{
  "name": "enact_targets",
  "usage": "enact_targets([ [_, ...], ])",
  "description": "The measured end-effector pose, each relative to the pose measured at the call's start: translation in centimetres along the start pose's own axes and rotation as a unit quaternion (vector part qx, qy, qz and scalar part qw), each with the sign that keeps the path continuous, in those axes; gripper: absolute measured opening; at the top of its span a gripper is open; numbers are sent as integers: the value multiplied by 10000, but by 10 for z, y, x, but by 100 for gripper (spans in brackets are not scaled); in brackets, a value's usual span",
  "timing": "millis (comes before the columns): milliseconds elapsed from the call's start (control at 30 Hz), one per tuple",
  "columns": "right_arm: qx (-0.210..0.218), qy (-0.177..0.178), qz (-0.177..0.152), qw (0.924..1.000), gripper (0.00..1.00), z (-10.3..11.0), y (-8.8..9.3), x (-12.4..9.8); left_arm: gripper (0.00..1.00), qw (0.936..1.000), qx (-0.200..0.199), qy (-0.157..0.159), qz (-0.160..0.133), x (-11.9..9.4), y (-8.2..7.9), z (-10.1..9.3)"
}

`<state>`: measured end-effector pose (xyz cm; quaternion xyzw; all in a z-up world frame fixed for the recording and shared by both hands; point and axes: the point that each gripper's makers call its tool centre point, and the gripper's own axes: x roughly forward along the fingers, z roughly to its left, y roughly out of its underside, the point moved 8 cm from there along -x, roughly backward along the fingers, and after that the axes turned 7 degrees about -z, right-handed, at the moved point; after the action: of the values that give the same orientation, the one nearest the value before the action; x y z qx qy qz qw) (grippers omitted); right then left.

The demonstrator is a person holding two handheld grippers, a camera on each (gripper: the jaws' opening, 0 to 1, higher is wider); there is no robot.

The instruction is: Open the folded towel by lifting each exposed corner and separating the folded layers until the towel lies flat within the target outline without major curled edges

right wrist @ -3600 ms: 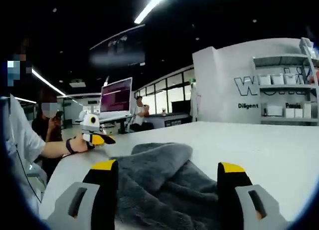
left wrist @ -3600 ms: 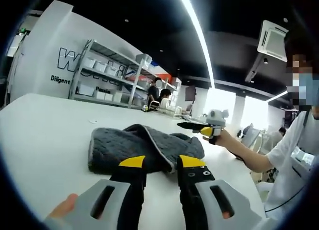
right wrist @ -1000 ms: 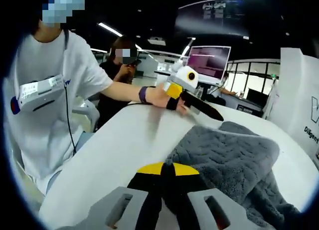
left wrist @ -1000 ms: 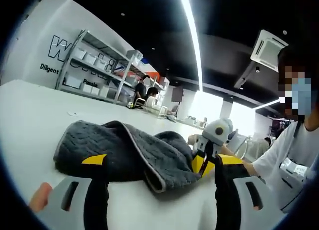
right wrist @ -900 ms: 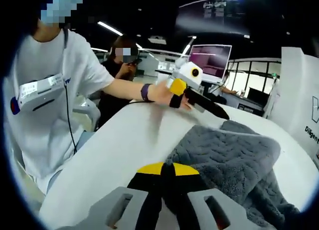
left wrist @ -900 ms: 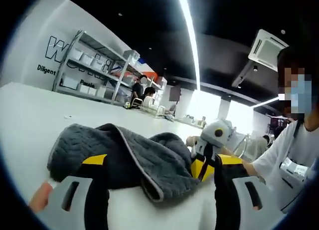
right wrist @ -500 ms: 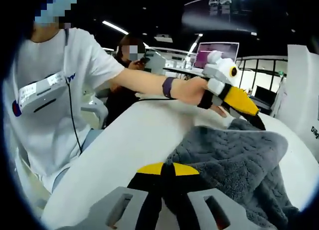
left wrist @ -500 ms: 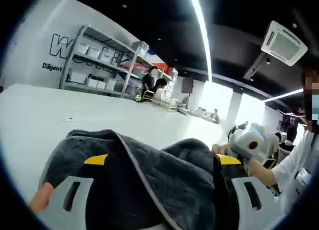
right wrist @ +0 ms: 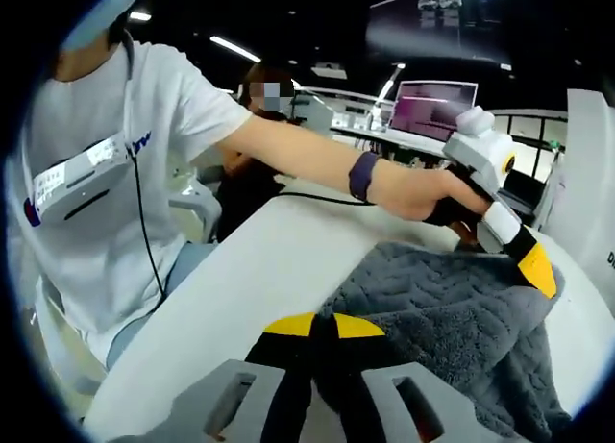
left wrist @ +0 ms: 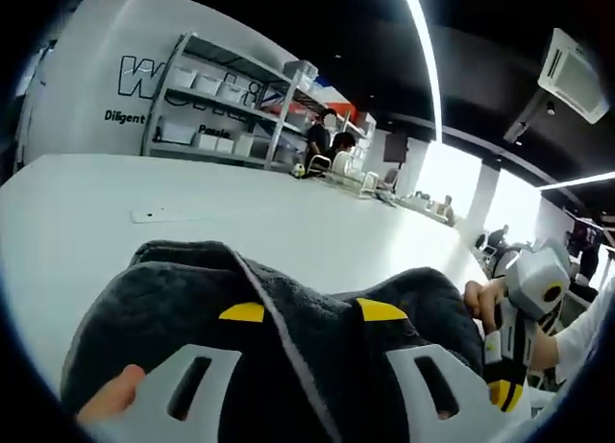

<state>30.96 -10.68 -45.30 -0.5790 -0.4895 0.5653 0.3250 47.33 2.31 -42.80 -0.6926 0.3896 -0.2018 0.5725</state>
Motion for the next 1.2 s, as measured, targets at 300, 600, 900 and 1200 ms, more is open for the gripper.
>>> enact_targets([
  [300,68,84,-487,9988,17,-1,-14,-8,4,9992,301,-128,214,-8,-8,-9],
  [600,88,978,-1462,9844,38,-23,-34,-34,4,9986,219,-445,197,-42,-14,-12],
  [900,318,2561,-1651,9519,64,-56,-27,-66,4,9968,50,-780,148,-104,2,-32],
  [1200,480,3200,-1743,9300,70,-68,-22,-83,4,9899,157,-1354,397,-161,24,-44],
])
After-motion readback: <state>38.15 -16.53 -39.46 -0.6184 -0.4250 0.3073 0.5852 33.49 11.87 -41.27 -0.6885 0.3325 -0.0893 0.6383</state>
